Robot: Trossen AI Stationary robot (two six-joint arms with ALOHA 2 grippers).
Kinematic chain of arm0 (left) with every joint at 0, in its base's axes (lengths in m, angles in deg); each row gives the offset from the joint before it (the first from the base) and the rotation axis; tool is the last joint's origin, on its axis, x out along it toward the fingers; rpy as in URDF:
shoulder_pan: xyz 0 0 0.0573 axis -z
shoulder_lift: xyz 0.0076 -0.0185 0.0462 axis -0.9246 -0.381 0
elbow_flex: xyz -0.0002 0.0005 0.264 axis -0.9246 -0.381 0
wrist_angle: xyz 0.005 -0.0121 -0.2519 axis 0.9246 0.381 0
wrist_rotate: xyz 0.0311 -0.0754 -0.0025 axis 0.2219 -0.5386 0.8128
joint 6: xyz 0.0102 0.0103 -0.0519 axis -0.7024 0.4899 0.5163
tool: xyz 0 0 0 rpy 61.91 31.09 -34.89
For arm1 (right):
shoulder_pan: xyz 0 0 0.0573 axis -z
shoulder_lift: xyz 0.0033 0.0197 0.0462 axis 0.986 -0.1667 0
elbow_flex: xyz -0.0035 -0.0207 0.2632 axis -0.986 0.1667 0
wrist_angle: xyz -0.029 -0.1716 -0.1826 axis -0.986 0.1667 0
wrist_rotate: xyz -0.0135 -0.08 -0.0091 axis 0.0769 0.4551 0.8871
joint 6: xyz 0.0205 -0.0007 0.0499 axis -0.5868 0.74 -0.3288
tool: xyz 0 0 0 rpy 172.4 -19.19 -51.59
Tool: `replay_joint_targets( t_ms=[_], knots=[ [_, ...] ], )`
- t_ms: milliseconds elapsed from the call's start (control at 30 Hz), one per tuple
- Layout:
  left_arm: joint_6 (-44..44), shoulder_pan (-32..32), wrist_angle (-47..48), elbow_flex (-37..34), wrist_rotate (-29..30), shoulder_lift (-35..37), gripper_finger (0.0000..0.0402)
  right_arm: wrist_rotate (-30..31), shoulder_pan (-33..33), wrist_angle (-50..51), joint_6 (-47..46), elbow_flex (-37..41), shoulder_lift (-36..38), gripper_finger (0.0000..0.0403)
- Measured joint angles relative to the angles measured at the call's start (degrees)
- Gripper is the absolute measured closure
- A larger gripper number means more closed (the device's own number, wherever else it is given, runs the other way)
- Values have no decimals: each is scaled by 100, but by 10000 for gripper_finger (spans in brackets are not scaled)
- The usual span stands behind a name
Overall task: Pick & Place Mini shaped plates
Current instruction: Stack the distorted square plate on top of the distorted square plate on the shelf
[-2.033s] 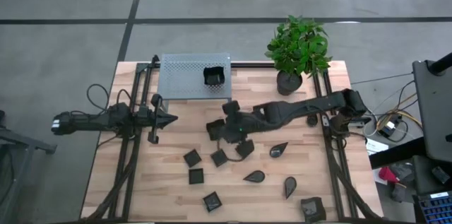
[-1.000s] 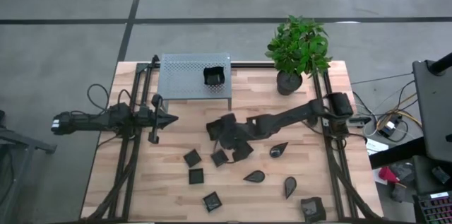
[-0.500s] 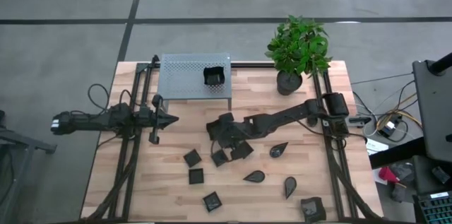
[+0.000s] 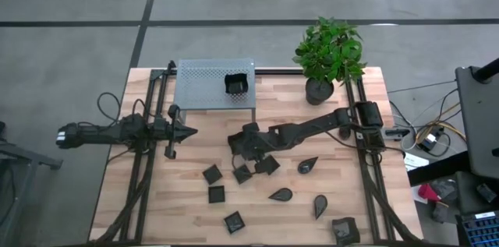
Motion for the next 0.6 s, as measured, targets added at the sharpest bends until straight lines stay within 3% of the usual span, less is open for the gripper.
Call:
replay_joint_targets(
  t_ms=[600],
  knots=[
    [2, 1, 0, 0, -1, 0, 401, -44, 56, -6, -62, 30, -2, 360]
  ],
)
